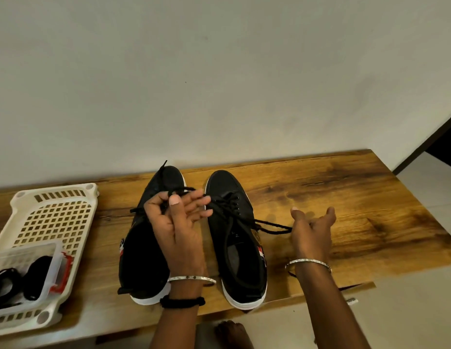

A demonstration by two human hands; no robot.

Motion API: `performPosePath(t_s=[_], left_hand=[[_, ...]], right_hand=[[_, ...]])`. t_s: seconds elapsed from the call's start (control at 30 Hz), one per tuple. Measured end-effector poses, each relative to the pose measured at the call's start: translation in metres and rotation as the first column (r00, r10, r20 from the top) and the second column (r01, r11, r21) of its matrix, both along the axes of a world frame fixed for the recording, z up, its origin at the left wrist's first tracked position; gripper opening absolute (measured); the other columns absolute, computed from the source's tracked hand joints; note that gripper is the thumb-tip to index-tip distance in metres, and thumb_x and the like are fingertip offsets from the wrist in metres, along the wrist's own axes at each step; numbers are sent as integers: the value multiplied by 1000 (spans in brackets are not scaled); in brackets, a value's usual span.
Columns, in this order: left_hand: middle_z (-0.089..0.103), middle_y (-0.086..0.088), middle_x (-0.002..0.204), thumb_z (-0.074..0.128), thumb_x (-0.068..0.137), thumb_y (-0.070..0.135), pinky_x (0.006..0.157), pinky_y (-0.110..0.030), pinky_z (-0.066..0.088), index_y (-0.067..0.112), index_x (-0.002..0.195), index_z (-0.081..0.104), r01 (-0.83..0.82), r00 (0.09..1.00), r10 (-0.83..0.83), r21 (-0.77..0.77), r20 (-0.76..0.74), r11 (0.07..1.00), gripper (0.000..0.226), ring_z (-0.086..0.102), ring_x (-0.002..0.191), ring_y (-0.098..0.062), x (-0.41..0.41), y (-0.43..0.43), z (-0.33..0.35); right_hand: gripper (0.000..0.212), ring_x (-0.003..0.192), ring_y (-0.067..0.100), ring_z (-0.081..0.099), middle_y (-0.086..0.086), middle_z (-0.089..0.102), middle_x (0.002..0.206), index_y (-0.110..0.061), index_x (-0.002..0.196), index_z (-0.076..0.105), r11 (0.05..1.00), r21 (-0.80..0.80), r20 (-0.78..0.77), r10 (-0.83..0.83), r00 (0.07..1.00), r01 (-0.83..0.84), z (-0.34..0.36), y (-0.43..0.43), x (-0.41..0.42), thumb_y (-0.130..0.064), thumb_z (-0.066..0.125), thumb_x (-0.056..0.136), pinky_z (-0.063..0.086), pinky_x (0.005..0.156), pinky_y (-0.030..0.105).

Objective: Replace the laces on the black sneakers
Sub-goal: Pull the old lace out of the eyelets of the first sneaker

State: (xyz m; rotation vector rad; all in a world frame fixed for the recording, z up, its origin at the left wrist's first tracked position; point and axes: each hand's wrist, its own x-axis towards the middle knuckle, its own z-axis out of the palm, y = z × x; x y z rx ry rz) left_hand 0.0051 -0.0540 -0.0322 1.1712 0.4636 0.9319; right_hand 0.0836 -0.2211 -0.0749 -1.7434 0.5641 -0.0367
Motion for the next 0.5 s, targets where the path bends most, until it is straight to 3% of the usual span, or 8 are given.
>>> performPosePath(t_s=[0.07, 0.17, 0.23, 0.27, 0.3, 0.37, 0.43, 0.5], left_hand=[[66, -14, 125, 38, 107, 10, 70, -35, 60, 21, 112, 39, -9, 1000, 9, 142, 2, 990, 12, 71, 104, -25, -1, -1, 1], [42, -7, 154, 48, 101, -1, 98, -28, 50, 12, 121, 40, -49, 994, 83, 376, -74, 925, 26, 50, 134, -7, -5, 0, 2], [35, -5, 158, 58, 94, -3, 109, -20, 38, 7, 124, 47, -51, 973, 168, 562, -159, 826, 34, 37, 143, -7, -6, 5, -2], [40, -7, 154, 60, 93, -1, 111, -23, 38, 7, 122, 53, -22, 965, 184, 641, -188, 768, 31, 36, 144, -12, -6, 7, -5], [46, -6, 148, 60, 94, 4, 111, -31, 39, 10, 120, 58, 46, 959, 167, 706, -231, 707, 27, 37, 143, -16, -5, 10, -9], [52, 2, 143, 54, 97, 19, 111, -46, 38, 23, 121, 64, 275, 922, 76, 782, -379, 560, 26, 35, 143, -17, -3, 11, -18], [45, 10, 150, 48, 98, 33, 113, -45, 29, 39, 120, 65, 450, 858, 44, 790, -512, 417, 29, 26, 147, -15, -3, 7, -25], [41, 15, 152, 48, 99, 38, 109, -40, 23, 45, 113, 66, 494, 830, 64, 782, -555, 379, 24, 23, 148, -12, -3, 4, -28]], right_hand=[[91, 139, 36, 42, 17, 41, 154, -28, 159, 7, 999, -23, 52, -24, 998, 25, -1, -2, 1, -30, 69, 92, 38, 108, 48], [91, 139, 37, 42, 17, 39, 155, -31, 157, 8, 997, -36, 105, -58, 993, 62, 0, -7, 2, -27, 70, 91, 39, 106, 47], [83, 136, 37, 45, 17, 41, 153, -30, 157, 12, 997, -30, 102, -73, 992, 77, 2, -10, 2, -28, 66, 94, 40, 103, 47], [75, 129, 37, 51, 16, 53, 142, -28, 155, 18, 995, -57, 97, -71, 993, 76, 2, -12, 2, -31, 63, 96, 42, 98, 45], [63, 118, 37, 58, 13, 66, 122, -25, 151, 27, 991, -118, 94, -50, 994, 61, 4, -11, 1, -34, 59, 98, 43, 91, 42], [40, 99, 34, 65, 4, 71, 86, -21, 134, 51, 947, -321, 110, 18, 994, 19, 5, -7, -3, -42, 52, 100, 42, 78, 36], [31, 88, 33, 64, 0, 68, 76, -21, 117, 60, 862, -505, 191, 78, 978, 30, 6, -2, -8, -44, 51, 98, 49, 80, 43], [24, 85, 31, 59, 2, 65, 79, -20, 108, 64, 789, -612, 281, 167, 945, 43, 8, 4, -10, -38, 58, 92, 50, 80, 47]])
